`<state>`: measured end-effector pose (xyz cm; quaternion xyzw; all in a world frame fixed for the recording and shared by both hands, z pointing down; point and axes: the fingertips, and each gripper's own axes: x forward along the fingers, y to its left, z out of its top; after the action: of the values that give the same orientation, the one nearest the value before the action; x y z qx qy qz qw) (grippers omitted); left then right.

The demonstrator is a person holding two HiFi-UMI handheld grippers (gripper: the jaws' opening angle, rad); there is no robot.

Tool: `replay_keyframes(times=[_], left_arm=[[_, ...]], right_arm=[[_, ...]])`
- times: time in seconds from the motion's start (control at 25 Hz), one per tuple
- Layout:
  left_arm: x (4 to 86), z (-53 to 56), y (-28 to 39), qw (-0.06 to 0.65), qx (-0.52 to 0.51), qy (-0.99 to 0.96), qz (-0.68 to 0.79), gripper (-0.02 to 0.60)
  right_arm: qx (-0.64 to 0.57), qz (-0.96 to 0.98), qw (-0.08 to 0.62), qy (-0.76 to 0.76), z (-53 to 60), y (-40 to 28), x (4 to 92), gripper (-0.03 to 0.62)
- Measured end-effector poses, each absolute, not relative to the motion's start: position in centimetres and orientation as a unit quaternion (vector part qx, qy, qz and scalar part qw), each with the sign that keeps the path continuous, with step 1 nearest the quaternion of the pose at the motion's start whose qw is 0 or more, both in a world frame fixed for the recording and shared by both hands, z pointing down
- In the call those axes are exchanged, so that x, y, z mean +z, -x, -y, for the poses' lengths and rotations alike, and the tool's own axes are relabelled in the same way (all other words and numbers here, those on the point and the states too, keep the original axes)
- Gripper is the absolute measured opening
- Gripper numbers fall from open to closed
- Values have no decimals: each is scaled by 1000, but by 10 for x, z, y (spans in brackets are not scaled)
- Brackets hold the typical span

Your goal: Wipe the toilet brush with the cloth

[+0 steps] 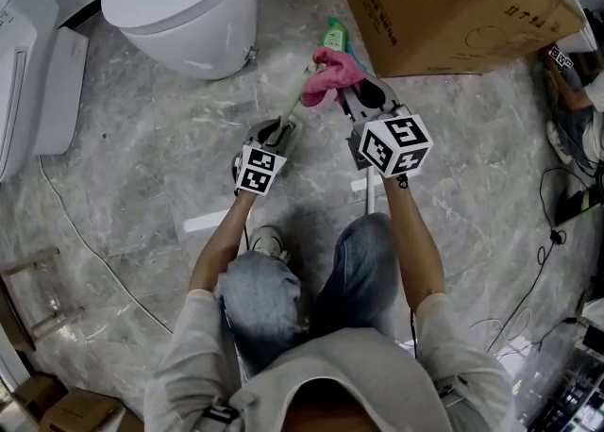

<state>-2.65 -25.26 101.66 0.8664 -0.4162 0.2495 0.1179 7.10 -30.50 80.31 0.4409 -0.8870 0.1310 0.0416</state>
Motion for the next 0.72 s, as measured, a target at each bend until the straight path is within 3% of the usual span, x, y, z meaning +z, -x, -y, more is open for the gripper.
replay_keyframes(times=[0.72], left_arm=[[1017,255,28,127,247,-871,406,77]], right_arm=[[169,897,118,-391,282,-12,870,64]])
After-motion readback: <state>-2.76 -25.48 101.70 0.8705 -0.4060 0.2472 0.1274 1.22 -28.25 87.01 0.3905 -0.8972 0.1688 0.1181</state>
